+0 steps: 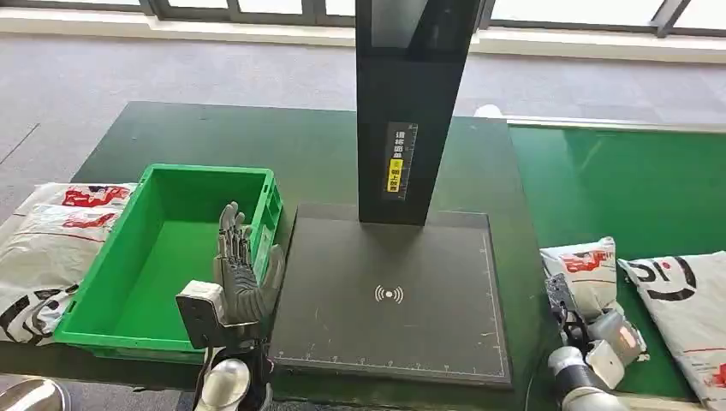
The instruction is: Moved the parcel from conveyor to table for the left to box.
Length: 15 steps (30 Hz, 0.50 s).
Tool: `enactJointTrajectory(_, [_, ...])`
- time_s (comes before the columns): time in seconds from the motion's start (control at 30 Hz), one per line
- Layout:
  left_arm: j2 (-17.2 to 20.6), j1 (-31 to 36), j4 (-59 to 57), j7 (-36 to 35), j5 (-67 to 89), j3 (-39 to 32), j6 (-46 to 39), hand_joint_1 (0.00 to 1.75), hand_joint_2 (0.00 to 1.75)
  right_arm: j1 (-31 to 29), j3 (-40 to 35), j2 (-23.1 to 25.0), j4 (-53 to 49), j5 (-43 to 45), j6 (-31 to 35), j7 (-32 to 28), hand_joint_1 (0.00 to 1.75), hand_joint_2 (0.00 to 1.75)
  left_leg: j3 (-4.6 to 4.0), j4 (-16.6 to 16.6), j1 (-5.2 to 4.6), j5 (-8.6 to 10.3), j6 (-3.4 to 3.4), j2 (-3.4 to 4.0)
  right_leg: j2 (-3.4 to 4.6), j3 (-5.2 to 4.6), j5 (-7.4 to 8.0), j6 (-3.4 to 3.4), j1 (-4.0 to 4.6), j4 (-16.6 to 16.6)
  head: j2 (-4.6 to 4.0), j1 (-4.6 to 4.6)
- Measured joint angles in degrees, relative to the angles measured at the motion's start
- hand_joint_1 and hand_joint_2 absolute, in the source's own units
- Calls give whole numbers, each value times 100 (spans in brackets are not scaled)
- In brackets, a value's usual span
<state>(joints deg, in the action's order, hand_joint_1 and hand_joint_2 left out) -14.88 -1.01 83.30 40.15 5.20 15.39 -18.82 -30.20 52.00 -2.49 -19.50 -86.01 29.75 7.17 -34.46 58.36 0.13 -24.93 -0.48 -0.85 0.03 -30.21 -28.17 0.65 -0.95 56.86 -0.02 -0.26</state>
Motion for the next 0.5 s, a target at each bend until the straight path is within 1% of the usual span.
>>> enactJointTrajectory(0.4, [0,0,0,0,0,-2,-37,0,175,-6,-37,-9,0,13,395,-131,175,175,1,0,0,0,0,0,0,1,1,1,0,0,0,0])
enactJointTrajectory(0.5, [0,-1,0,0,-2,-2,-68,0,175,45,-37,2,-97,44,873,-534,175,175,-1,0,-2,0,0,-1,0,0,1,1,-1,0,0,0])
